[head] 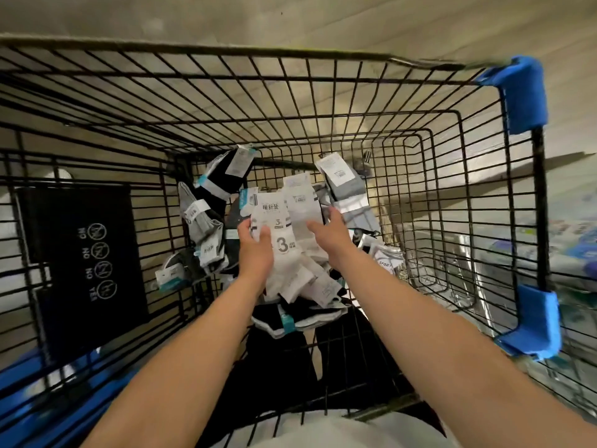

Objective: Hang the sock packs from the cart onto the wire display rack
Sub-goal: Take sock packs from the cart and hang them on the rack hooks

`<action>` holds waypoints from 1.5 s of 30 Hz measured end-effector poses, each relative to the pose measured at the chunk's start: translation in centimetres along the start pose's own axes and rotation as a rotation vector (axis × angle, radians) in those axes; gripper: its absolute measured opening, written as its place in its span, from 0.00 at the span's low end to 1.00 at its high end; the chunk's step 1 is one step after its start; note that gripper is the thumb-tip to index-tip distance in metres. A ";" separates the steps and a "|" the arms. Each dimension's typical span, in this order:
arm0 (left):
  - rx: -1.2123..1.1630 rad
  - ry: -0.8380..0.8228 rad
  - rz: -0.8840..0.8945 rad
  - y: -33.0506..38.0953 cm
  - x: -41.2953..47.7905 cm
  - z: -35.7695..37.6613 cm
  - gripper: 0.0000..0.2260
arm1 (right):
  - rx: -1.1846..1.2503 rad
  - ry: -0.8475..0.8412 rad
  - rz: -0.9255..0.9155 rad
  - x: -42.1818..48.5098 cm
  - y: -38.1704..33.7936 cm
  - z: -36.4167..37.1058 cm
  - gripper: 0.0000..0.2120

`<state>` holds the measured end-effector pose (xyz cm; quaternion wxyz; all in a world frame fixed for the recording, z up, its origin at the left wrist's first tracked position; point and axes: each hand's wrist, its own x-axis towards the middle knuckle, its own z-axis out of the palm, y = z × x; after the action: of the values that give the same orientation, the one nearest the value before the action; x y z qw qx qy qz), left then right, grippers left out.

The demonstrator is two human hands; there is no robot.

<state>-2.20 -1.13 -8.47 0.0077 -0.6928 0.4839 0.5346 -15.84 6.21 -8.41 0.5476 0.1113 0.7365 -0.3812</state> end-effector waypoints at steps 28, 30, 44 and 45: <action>-0.132 -0.310 0.293 11.3 -11.3 -2.0 0.10 | -0.115 0.071 -0.514 -14.4 -7.3 -3.7 0.20; -0.118 -0.307 0.335 12.6 -13.4 -2.6 0.10 | -0.077 0.168 -0.520 -16.5 -7.9 -4.4 0.25; 0.008 -0.565 0.856 14.9 -30.4 -5.2 0.15 | 0.439 0.769 -0.721 -36.4 -0.7 -10.7 0.14; 0.038 -0.594 0.891 14.7 -31.7 -4.7 0.16 | 0.459 0.804 -0.729 -38.0 0.3 -11.4 0.16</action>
<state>-7.41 9.60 24.72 -0.0708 -0.2391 0.7177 0.6502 -9.61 23.87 26.55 0.0211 0.1025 0.7756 -0.6225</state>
